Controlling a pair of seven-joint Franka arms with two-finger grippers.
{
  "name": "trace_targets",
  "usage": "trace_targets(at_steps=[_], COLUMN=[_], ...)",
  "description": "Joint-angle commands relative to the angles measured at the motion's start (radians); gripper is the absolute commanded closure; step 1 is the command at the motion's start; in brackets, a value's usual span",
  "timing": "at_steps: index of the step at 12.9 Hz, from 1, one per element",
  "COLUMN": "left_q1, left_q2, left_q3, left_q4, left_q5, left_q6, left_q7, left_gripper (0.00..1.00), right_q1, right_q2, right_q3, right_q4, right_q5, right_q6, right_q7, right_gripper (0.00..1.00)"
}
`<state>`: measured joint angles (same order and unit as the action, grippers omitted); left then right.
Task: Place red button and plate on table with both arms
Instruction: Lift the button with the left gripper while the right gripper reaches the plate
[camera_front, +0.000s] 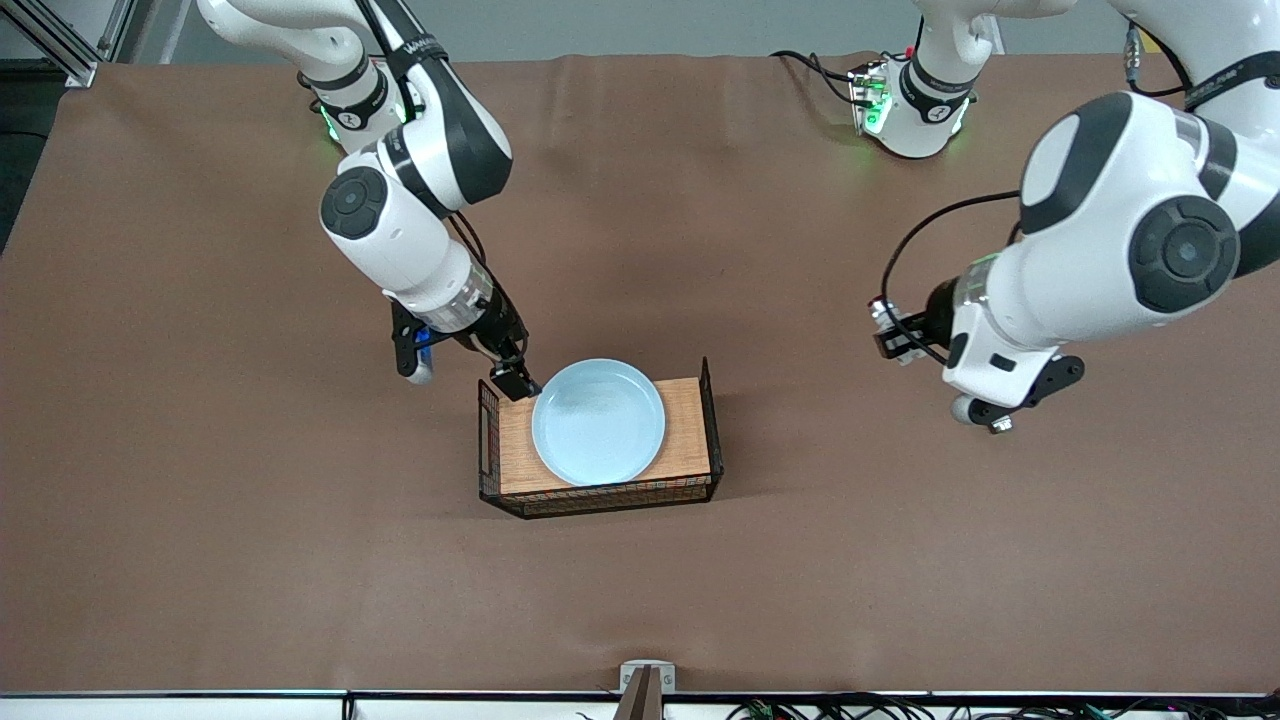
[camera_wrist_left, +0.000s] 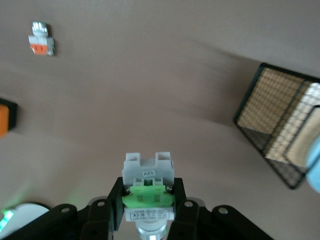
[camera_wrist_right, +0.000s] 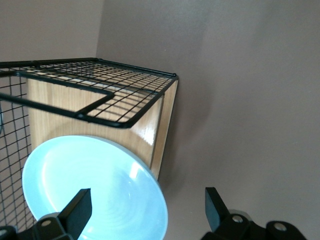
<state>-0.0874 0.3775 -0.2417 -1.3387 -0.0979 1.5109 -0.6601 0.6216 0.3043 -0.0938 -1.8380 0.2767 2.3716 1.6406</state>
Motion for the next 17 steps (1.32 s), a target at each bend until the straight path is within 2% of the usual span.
trace_targets(at_steps=[1,4,6,10,17], left_q1=[0.040,0.089,0.097,0.144,0.198], left_q2=[-0.097,-0.156,-0.152,-0.131,-0.010], left_q3=[-0.001,-0.001,-0.001,-0.001,-0.002], left_q4=[-0.199,-0.411,-0.496,-0.644,-0.657], left_q5=[0.023,0.029,0.029,0.030,0.029], left_q6=[0.130,0.325,0.434,0.653,0.736], left_q7=[0.137,0.267,0.316,0.402,0.539], left_gripper=[1.00,1.00,1.00,1.00,1.00], right_q1=[0.023,0.049,0.056,0.070,0.084], right_q2=[0.056,0.104,0.113,0.124,0.142], right_q3=[-0.007,-0.009,-0.009,-0.009,-0.009], right_q4=[0.066,0.088,0.088,0.085,0.086], right_q5=[-0.040,-0.042,-0.079,-0.083,-0.089], right_q6=[-0.006,-0.003,-0.003,-0.005,-0.006], right_q7=[0.074,0.076,0.076,0.076,0.076], right_gripper=[0.00,0.00,0.00,0.03,0.18])
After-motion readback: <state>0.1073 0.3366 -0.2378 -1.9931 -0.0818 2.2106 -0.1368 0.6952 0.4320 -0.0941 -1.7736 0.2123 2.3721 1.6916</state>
